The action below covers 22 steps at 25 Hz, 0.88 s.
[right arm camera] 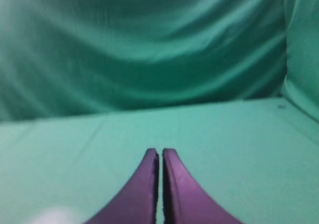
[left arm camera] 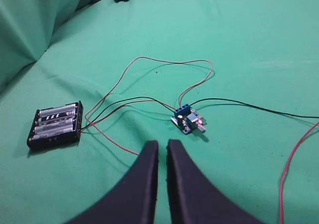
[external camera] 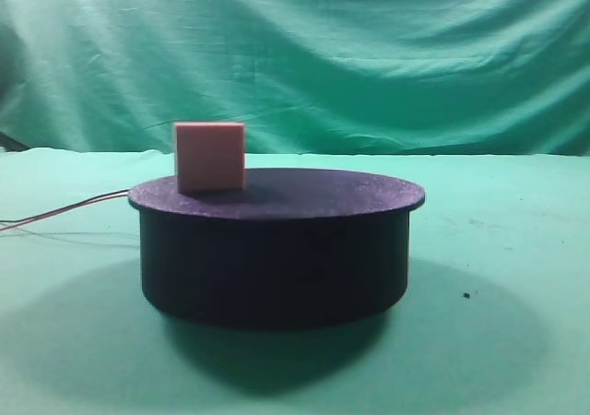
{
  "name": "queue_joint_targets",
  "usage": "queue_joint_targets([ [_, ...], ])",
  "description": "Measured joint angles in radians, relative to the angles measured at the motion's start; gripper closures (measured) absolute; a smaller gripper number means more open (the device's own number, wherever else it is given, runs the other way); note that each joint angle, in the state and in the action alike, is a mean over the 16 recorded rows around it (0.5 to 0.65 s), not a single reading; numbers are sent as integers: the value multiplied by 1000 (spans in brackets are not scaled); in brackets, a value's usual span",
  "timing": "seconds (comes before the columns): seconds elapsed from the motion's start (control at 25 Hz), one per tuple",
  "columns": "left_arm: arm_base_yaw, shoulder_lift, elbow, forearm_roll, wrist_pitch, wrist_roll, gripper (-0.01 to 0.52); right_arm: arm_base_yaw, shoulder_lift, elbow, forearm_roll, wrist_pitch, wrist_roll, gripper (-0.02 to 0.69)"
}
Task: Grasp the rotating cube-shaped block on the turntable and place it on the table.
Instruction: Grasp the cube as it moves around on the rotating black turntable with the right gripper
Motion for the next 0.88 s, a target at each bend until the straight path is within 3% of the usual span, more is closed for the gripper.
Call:
queue_joint_targets([
  [0.36,0,0,0,0,0,0,514,0,140,-113,174,-78,-22,665],
  [0.88,0,0,0,0,0,0,514,3,627,-362,180,309,-138,665],
])
